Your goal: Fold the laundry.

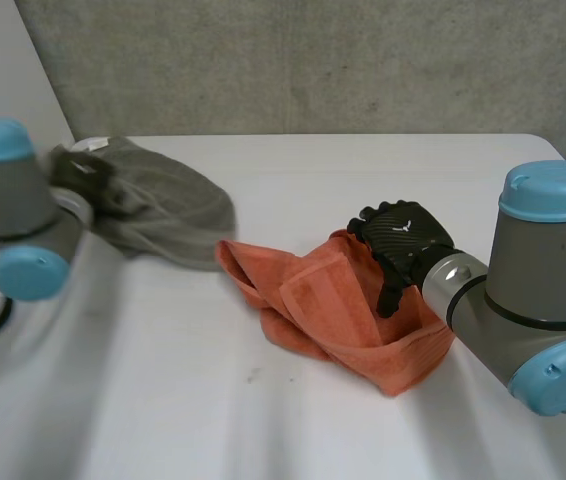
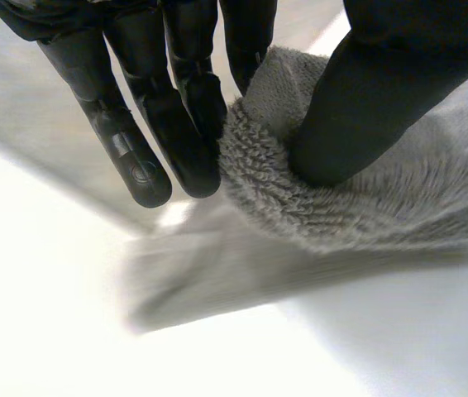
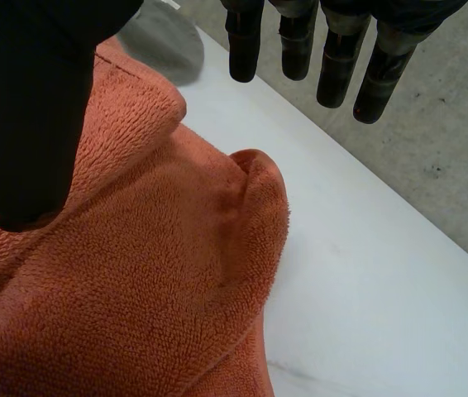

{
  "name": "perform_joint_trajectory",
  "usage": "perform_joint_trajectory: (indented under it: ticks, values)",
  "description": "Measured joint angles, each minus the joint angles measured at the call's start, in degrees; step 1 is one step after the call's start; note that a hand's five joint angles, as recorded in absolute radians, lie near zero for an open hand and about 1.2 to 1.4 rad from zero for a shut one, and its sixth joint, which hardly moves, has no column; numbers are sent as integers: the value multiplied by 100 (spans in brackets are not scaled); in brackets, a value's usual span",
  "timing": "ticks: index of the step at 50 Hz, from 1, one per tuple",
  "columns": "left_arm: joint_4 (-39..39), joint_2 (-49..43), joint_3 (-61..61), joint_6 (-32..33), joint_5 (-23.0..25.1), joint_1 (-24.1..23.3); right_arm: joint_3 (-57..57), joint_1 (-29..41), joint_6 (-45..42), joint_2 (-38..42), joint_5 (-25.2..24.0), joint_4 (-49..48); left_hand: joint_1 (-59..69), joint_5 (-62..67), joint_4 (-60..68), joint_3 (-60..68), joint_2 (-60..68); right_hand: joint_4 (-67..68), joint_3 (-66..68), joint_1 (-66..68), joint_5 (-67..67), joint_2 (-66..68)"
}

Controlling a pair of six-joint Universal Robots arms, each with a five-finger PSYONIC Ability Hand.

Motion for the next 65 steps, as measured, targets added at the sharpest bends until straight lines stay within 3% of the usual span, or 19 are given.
perform_joint_trajectory:
  ticks: [7, 11, 13, 14, 15, 17, 21, 33, 39, 45, 55, 60, 64, 65]
  values:
    - [1114, 564, -101, 1101, -470, 905, -10, 7, 1, -19, 7, 2, 0, 0, 0, 19, 0, 0, 0, 0, 0, 0]
    - [1437, 724, -331, 1338, -472, 1104, -18, 17, 0, -22, 9, 5, -76, -55, -70, -49, -115, 0, 0, 0, 0, 0]
    - [1495, 772, -476, 1329, -428, 1105, -23, 23, 0, -23, 10, 5, -1388, -1231, -1349, -1425, -1455, 0, 0, 0, 0, 0]
    - [1495, 772, -476, 1329, -428, 1105, -23, 23, 0, -23, 10, 5, -1388, -1231, -1349, -1425, -1455, 0, 0, 0, 0, 0]
    - [1532, 823, -697, 1253, -338, 1036, -26, 29, 0, -25, 12, 5, -3797, -3304, -3434, -3349, -3532, 0, 0, 0, 0, 0]
    - [1535, 873, -926, 1135, -219, 885, -33, 51, -1, -28, 15, 8, -5298, -5009, -5280, -5155, -5275, 0, 0, 0, 0, 0]
    - [1520, 915, -1144, 1010, -95, 651, -28, 66, 1, -31, 17, 10, -5373, -5304, -5706, -5597, -5664, 0, 0, 0, 0, 0]
    - [1214, 873, -1536, 388, 202, -212, -19, 11, 13, -81, -26, 32, -5373, -5305, -5706, -5597, -5668, 0, 0, 0, 0, 0]
    - [662, 925, -1945, -694, 1113, -883, -13, 3, -144, -349, -109, 252, -5373, -5304, -5706, -5597, -5668, 0, 0, 0, 0, 0]
    - [509, 878, -2070, -1175, 1740, -1337, 81, -13, -621, -538, -168, 858, -5373, -5304, -5706, -5597, -5668, 0, 0, 0, 0, 0]
    - [552, 463, -1676, -1359, 1834, -1611, 792, -178, -951, -826, -209, 1334, -5309, -5282, -5650, -5557, -5602, 0, 0, 0, 0, 0]
    - [557, 187, -1365, -1660, 1810, -1709, 1339, -229, -971, -922, -208, 1025, -4352, -4643, -4851, -4808, -4766, 0, 0, 0, 0, 0]
    - [549, -1, -1211, -1838, 1795, -1827, 1653, -229, -966, -943, -180, 607, -2461, -2795, -3041, -2986, -2983, 90, 220, 87, 119, 181]
    - [543, -64, -1159, -1870, 1770, -1865, 1756, -222, -963, -927, -166, 402, -1676, -2118, -2343, -2178, -2186, 1324, 1473, 1205, 1279, 1434]
